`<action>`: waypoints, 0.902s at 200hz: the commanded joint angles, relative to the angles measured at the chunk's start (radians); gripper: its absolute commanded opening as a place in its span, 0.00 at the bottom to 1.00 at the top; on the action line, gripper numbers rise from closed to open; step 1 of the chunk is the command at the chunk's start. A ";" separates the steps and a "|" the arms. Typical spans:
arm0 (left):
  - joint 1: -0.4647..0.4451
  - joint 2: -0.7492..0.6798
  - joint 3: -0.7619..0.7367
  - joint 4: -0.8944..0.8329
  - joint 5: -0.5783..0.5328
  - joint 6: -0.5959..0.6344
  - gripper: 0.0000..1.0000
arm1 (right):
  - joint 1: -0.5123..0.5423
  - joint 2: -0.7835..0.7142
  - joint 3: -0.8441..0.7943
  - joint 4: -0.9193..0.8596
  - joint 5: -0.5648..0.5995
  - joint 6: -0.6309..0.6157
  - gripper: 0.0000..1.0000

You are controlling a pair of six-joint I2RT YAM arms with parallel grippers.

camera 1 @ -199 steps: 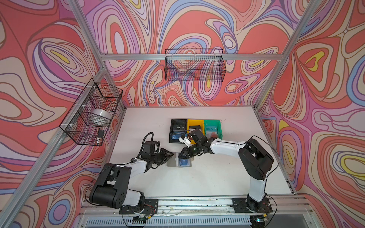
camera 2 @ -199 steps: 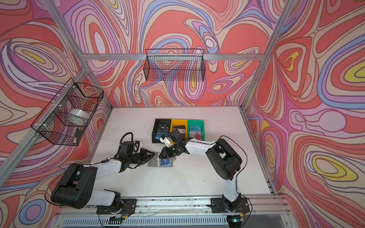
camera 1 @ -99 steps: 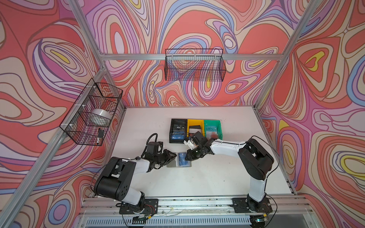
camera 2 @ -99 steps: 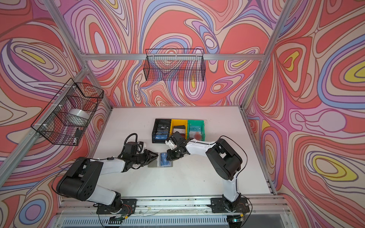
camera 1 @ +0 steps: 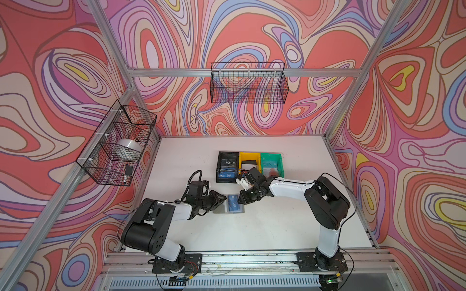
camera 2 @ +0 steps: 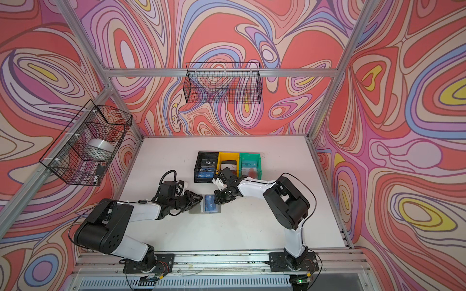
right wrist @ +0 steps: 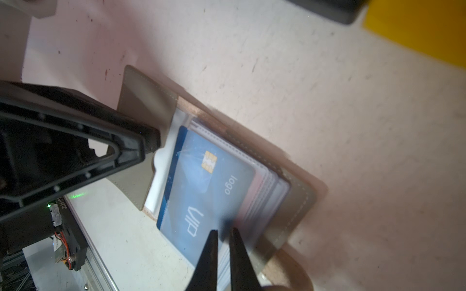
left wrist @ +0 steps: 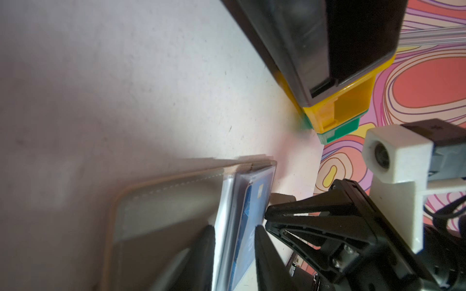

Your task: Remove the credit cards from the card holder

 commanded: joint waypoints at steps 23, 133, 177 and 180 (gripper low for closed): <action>-0.018 0.038 -0.004 0.067 0.004 -0.019 0.31 | -0.003 0.043 -0.018 0.018 -0.006 0.005 0.13; -0.032 0.048 -0.058 0.126 0.001 -0.037 0.26 | -0.003 0.055 -0.022 0.020 -0.017 0.009 0.12; -0.036 0.092 -0.069 0.193 0.007 -0.057 0.24 | -0.004 0.062 -0.024 0.020 -0.023 0.011 0.12; -0.036 0.098 -0.069 0.200 0.008 -0.059 0.24 | -0.003 0.063 -0.024 0.020 -0.023 0.011 0.13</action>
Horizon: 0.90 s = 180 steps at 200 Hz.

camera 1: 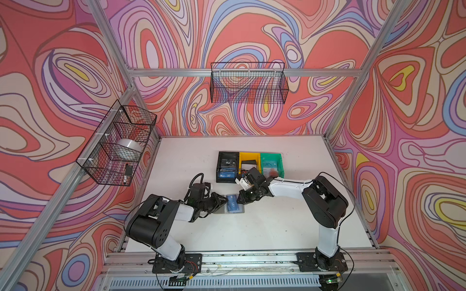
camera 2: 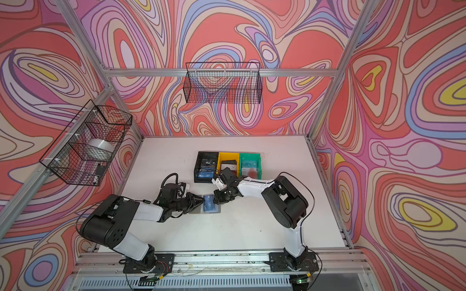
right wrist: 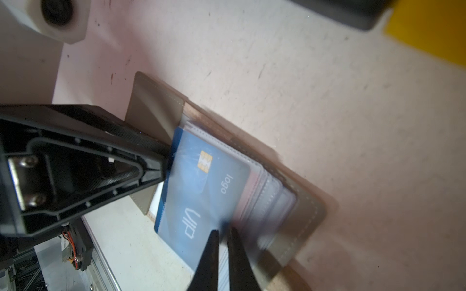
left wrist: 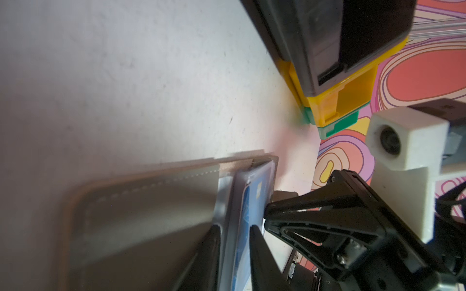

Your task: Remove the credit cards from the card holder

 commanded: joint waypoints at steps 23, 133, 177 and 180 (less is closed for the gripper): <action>-0.011 0.068 -0.019 0.076 0.007 -0.035 0.21 | 0.000 0.042 -0.022 -0.015 0.010 0.002 0.12; -0.012 0.055 -0.072 0.097 0.006 -0.035 0.17 | -0.002 0.047 -0.028 -0.018 0.008 0.004 0.12; -0.012 0.069 -0.074 0.119 0.006 -0.044 0.17 | -0.003 0.050 -0.027 -0.021 0.008 0.006 0.12; -0.012 0.069 -0.075 0.120 0.008 -0.044 0.17 | -0.003 0.051 -0.027 -0.021 0.007 0.005 0.13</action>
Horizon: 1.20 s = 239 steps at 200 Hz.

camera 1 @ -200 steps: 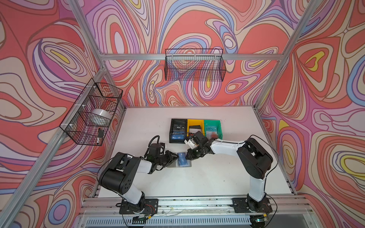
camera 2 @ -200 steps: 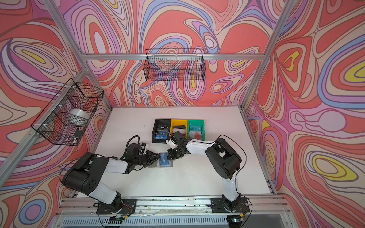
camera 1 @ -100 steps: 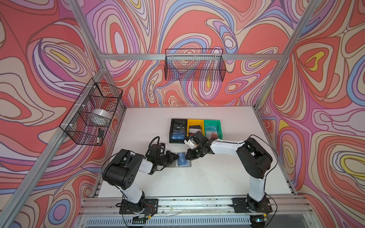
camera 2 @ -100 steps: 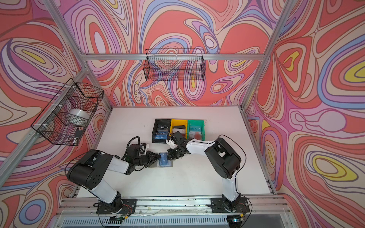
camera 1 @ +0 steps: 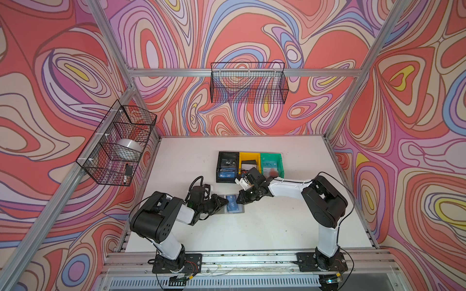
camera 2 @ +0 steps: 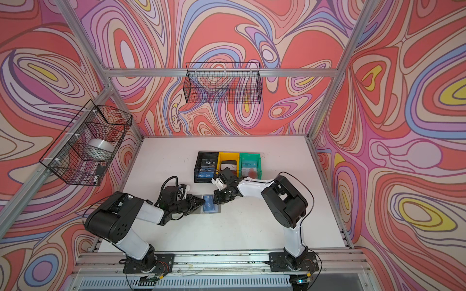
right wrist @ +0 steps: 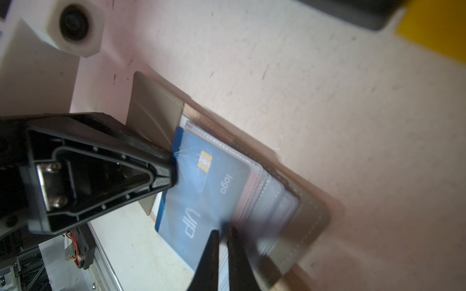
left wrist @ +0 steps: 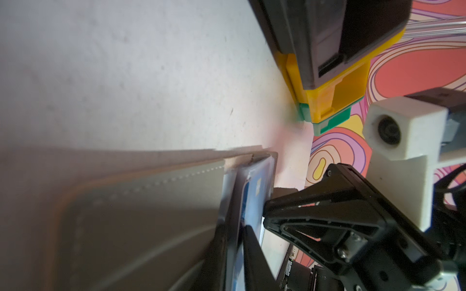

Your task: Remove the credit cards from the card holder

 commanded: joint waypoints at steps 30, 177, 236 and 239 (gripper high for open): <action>-0.005 0.011 -0.032 -0.038 -0.013 -0.007 0.17 | -0.003 0.045 -0.028 -0.034 0.022 0.006 0.13; -0.003 -0.027 -0.022 -0.138 -0.036 0.037 0.12 | -0.007 0.056 -0.030 -0.032 0.014 0.006 0.13; 0.002 -0.062 -0.018 -0.188 -0.041 0.053 0.11 | -0.009 0.062 -0.034 -0.027 0.011 0.009 0.13; 0.002 -0.063 -0.018 -0.191 -0.041 0.055 0.11 | -0.009 0.063 -0.034 -0.028 0.011 0.009 0.13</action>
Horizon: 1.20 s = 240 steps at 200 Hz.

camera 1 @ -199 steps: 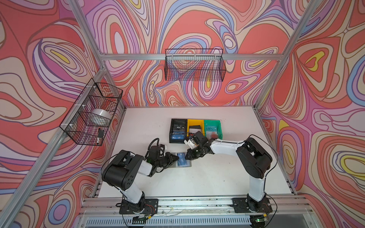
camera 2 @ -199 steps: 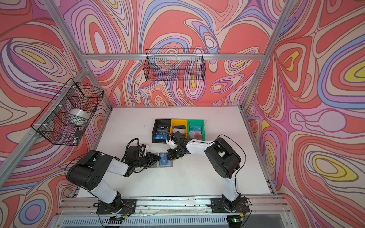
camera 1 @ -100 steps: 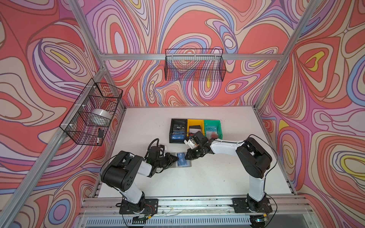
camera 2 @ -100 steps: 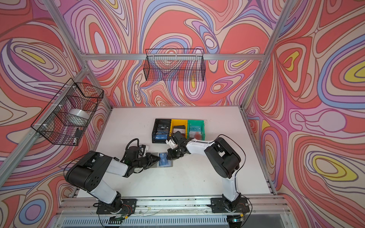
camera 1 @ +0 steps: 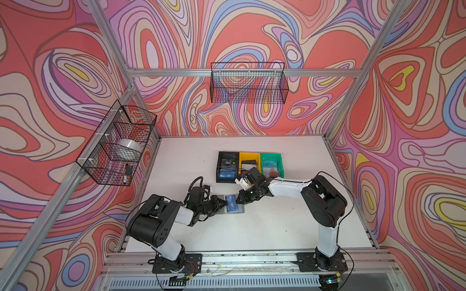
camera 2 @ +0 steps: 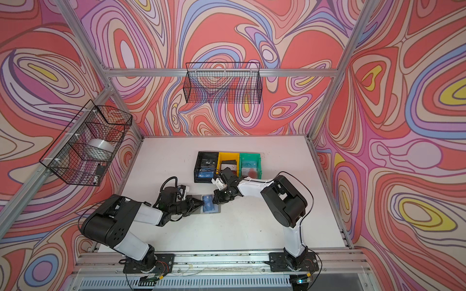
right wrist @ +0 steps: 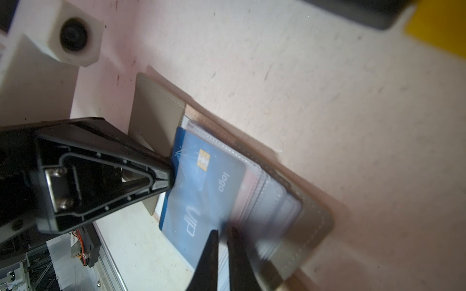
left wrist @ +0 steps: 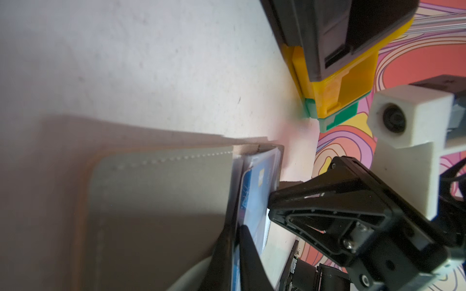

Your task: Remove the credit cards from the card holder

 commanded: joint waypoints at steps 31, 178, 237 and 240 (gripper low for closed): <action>0.005 -0.020 -0.007 -0.123 -0.027 0.029 0.10 | -0.003 0.059 -0.034 -0.037 0.029 0.006 0.13; 0.005 -0.003 0.011 -0.088 -0.015 0.017 0.13 | -0.004 0.081 -0.029 -0.032 0.013 0.002 0.13; 0.004 0.017 0.024 -0.083 -0.007 0.017 0.13 | -0.004 0.090 -0.027 -0.032 0.008 0.003 0.13; 0.004 0.017 0.024 -0.082 -0.007 0.016 0.13 | -0.004 0.091 -0.026 -0.032 0.008 0.003 0.13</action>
